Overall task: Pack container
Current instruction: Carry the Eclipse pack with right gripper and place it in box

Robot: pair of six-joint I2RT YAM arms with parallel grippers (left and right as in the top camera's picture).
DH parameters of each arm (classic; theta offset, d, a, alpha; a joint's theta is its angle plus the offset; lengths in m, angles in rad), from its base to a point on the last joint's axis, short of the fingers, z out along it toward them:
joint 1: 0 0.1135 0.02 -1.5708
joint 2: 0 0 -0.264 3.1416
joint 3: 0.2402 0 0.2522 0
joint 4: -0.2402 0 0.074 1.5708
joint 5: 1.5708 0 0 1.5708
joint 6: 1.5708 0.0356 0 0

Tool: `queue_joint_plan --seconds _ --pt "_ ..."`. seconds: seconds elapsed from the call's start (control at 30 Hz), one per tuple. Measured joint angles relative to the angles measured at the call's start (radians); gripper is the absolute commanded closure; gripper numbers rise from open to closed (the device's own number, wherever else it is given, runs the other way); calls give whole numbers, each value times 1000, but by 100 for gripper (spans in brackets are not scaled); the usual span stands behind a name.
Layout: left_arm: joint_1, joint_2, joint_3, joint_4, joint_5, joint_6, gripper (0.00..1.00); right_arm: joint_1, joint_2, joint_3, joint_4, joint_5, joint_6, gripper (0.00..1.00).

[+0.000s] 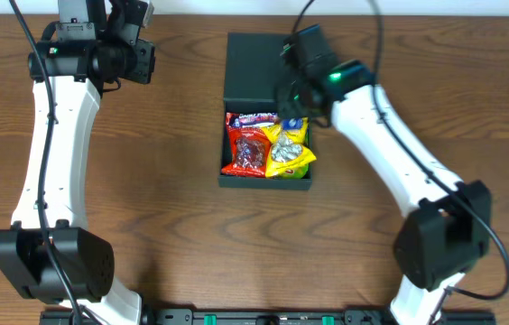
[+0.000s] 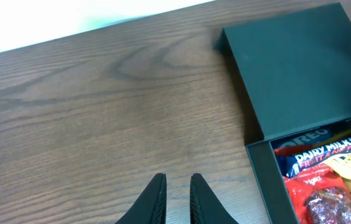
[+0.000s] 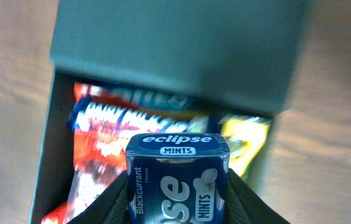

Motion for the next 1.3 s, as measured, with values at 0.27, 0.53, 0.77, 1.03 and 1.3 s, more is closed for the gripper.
queue_joint_plan --seconds 0.27,0.53,0.77,1.03,1.3 --pt "0 0 0 -1 0 0 85 42 102 0 -98 6 55 99" --pt "0 0 0 -1 0 0 85 42 125 0 -117 11 86 99" --pt "0 0 0 0 0 0 85 45 146 0 -115 12 90 99" --pt "0 0 0 0 0 0 85 55 153 0 -101 23 90 99" --pt "0 0 0 0 0 0 85 65 166 0 -48 20 90 99"
